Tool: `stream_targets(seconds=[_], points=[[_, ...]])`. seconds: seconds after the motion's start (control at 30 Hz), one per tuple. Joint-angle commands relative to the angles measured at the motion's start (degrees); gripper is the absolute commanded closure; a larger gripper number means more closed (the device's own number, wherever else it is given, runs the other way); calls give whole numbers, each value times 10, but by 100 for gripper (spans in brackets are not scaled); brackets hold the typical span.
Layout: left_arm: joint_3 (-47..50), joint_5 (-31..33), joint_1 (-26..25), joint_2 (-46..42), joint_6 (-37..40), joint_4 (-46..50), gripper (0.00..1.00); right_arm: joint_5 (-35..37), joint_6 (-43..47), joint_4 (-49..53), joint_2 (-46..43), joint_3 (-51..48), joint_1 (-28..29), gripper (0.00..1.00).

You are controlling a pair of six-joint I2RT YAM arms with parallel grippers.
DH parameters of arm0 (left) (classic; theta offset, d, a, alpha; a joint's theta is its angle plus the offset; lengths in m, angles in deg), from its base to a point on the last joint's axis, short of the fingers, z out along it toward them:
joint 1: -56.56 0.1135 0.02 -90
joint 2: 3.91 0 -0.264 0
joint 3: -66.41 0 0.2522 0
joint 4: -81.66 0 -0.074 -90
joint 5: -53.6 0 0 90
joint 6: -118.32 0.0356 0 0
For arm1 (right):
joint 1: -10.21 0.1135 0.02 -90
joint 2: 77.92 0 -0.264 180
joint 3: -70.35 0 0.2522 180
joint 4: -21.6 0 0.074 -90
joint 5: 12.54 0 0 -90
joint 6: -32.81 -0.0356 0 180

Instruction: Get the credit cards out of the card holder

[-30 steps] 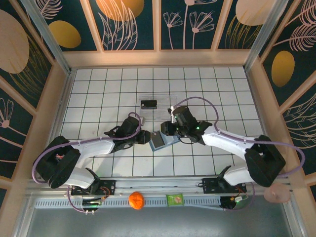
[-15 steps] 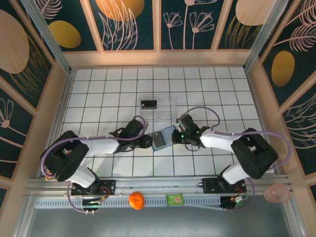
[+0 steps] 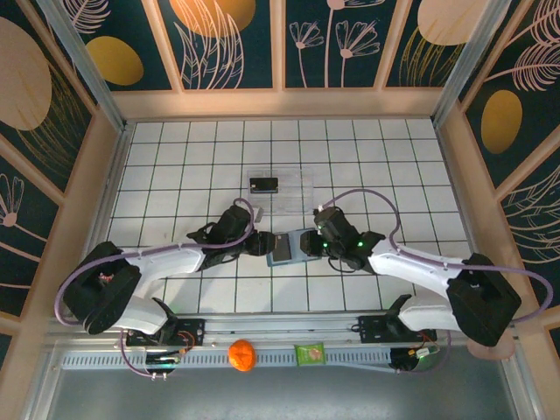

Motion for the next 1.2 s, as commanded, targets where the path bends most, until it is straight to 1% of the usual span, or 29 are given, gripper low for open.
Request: stream_targets(seconds=[0.0, 0.07, 0.17, 0.3, 0.37, 0.43, 0.5, 0.63, 0.83, 1.03, 1.17], points=[[9, -2, -8, -11, 3, -21, 44, -50, 37, -51, -2, 25, -5, 73], [5, 2, -17, -4, 7, -19, 43, -78, 48, -56, 18, 41, -11, 73], [11, -3, -24, 0, 5, -34, 43, -121, 61, -58, 60, 57, -23, 78], [16, -15, -24, 15, 0, -56, 48, -184, 43, -75, 116, 59, -50, 79], [15, -25, -25, 24, -1, -64, 50, -198, 34, -82, 137, 56, -57, 79], [11, -23, -28, 30, 3, -62, 55, -198, 29, -80, 150, 56, -57, 79], [8, -16, -31, 35, 8, -54, 56, -191, 22, -81, 152, 53, -58, 79], [2, -3, -32, 58, 13, -40, 64, -181, 9, -76, 157, 52, -61, 79], [-5, 31, -32, 85, 17, -26, 73, -183, -5, -85, 174, 53, -62, 79], [-4, 33, -32, 103, 18, -29, 77, -183, -9, -91, 191, 54, -65, 75], [-2, 34, -32, 108, 18, -27, 79, -181, -12, -94, 199, 55, -70, 75]])
